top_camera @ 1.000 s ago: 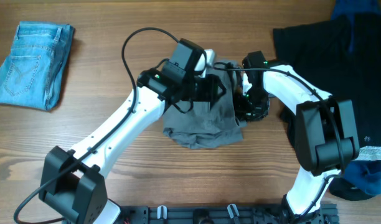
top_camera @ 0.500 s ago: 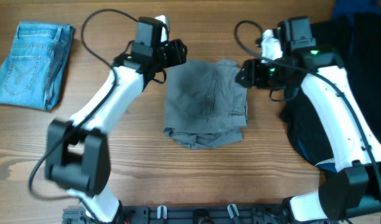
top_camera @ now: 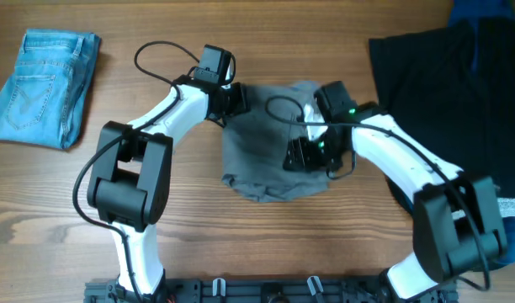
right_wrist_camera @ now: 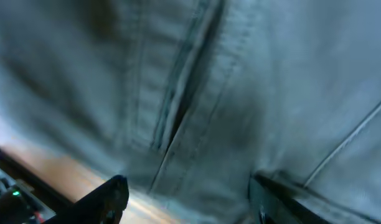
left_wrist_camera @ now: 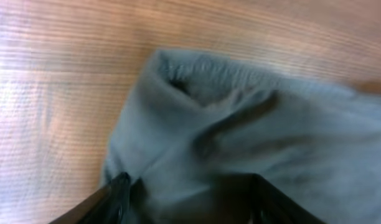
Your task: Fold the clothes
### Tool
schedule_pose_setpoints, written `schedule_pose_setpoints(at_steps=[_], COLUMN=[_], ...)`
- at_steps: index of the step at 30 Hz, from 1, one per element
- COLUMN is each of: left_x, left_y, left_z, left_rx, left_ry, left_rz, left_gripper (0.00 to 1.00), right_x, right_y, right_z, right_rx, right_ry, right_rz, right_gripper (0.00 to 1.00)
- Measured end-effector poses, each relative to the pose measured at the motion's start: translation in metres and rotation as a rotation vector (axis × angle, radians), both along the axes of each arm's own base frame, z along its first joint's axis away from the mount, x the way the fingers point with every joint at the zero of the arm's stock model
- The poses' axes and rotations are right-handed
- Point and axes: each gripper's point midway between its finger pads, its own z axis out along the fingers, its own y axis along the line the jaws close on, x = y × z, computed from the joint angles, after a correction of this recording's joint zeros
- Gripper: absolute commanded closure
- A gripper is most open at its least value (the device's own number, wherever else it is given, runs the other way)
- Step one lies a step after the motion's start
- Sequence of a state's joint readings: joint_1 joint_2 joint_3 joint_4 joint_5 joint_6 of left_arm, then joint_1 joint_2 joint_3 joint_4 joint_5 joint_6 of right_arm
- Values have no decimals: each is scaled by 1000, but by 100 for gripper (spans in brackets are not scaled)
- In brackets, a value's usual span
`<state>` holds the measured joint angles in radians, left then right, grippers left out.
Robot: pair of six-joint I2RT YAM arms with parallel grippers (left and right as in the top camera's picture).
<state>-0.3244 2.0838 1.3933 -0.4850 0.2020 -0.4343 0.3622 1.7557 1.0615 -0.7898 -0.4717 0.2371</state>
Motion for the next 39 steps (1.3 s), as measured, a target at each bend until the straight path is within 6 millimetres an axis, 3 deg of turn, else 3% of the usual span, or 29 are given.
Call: schedule_pose_setpoints(at_steps=[2, 4, 8, 10, 12, 16, 19, 21, 23, 26, 29, 31, 33, 36, 39], left_x=[-19, -45, -110, -134, -153, -170, -161, -135, -104, -44, -14, -6, -4, -13, -38], left_y=[6, 15, 35, 39, 37, 31, 26, 18, 13, 3, -2, -3, -4, -3, -4], left_z=[-3, -4, -10, -11, -10, -5, 3, 27, 55, 104, 123, 120, 104, 59, 19], left_rx=[30, 67, 146, 151, 131, 84, 51, 5, -24, -75, -96, -93, -82, -57, -57], left_ry=[87, 194, 459, 566, 655, 729, 669, 502, 302, -37, -182, -202, -175, -55, 116], left_rz=[-4, -8, -8, -11, -12, -13, -18, -31, -39, -32, -24, -20, -18, -23, -39], left_gripper=[35, 42, 46, 48, 50, 50, 49, 32, 23, 23, 25, 25, 25, 29, 36], right_x=[-12, -17, -5, 18, 59, 108, 123, 136, 141, 132, 109, 88, 74, 58, 39], right_y=[-5, -11, -20, -29, -46, -93, -105, -104, -101, -86, -72, -65, -61, -58, -60], right_z=[-14, -22, -27, -28, -26, -17, -2, 17, 34, 66, 82, 79, 73, 59, 38], right_rx=[-18, -51, -111, -146, -198, -336, -394, -407, -394, -293, -195, -152, -126, -106, -111], right_ry=[40, 57, 12, -83, -243, -416, -466, -501, -515, -522, -464, -368, -301, -238, -170], right_rz=[-8, -29, -79, -116, -184, -259, -237, -216, -210, -195, -175, -171, -165, -163, -165], right_gripper=[33, 30, 30, 31, 32, 32, 32, 31, 30, 27, 27, 27, 28, 28, 28])
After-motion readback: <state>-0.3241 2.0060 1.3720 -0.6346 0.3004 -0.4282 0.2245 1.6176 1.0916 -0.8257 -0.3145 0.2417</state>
